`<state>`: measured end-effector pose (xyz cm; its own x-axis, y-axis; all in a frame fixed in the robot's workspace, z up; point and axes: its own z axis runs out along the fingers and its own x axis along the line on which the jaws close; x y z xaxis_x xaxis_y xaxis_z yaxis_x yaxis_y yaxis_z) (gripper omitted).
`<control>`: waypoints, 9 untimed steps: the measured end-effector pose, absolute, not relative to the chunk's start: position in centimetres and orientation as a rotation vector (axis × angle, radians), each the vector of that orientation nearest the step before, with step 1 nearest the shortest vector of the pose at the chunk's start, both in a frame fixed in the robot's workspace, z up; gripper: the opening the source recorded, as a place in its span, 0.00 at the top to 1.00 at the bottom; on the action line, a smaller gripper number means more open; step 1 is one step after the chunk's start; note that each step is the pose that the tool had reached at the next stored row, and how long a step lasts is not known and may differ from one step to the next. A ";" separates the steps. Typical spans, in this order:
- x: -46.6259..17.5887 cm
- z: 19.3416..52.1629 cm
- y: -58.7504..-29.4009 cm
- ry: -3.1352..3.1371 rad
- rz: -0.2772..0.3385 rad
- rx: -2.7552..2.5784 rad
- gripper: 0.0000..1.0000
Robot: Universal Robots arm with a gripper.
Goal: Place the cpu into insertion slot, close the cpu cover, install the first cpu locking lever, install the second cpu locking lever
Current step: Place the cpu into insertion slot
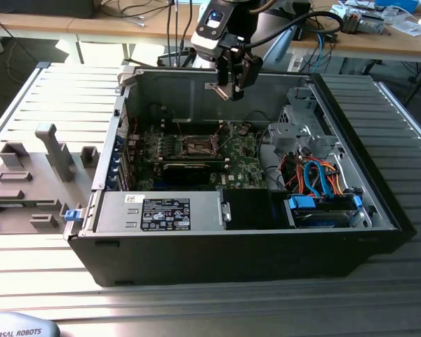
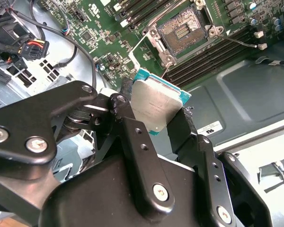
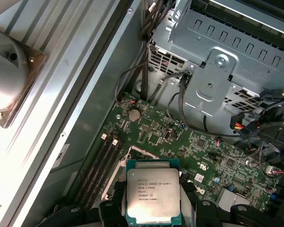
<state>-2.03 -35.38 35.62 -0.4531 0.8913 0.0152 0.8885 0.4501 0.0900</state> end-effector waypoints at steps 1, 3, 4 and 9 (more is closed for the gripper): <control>-2.0 35.6 -35.4 2.645 0.132 1.626 0.46; -2.0 35.6 -35.4 2.643 0.132 1.628 0.46; -2.0 35.6 -35.4 2.643 0.132 1.629 0.46; -2.0 35.6 -35.4 2.640 0.131 1.634 0.46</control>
